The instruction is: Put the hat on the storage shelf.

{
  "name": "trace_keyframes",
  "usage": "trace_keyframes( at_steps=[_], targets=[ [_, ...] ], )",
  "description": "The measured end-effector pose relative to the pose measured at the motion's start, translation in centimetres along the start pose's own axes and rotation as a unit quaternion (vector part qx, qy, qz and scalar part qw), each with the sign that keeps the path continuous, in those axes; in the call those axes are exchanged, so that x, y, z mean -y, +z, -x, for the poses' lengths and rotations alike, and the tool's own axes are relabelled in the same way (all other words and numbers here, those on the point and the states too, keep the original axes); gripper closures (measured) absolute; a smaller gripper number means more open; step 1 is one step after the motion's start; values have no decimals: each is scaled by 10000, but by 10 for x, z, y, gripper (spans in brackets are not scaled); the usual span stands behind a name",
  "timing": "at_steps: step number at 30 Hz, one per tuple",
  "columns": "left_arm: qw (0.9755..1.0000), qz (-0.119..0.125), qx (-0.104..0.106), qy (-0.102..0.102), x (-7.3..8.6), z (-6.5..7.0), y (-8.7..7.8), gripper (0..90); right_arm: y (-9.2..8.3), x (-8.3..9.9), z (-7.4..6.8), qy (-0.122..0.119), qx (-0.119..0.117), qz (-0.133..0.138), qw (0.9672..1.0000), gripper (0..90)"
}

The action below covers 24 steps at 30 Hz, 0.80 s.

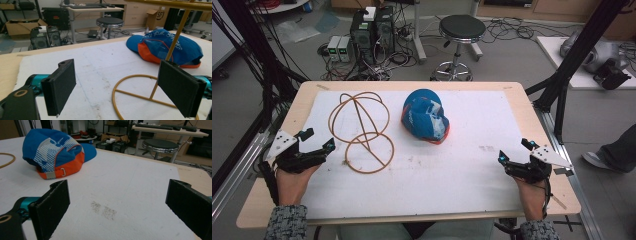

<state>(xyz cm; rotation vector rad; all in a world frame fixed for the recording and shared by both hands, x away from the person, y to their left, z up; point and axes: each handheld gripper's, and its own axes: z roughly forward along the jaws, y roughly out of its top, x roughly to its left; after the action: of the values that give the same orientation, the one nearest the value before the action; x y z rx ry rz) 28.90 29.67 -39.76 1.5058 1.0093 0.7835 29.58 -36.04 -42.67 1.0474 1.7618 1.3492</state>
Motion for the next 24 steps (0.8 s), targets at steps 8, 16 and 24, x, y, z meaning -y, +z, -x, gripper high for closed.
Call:
trace_keyframes(
  at_steps=[8, 16, 24],
  targets=[
    [10000, 23, -94, -22, -1, -3, -7, 157, 5, -2, -5, -136, -81, -51, 9999, 46],
    [10000, 23, -74, -17, -2, -2, -10, 157, 5, -5, -9, -197, -120, -17, 9997, 46],
    [10000, 24, -20, -34, -4, 0, -6, 157, 4, -8, -7, -27, -200, 29, 9998, 53]
  ],
)
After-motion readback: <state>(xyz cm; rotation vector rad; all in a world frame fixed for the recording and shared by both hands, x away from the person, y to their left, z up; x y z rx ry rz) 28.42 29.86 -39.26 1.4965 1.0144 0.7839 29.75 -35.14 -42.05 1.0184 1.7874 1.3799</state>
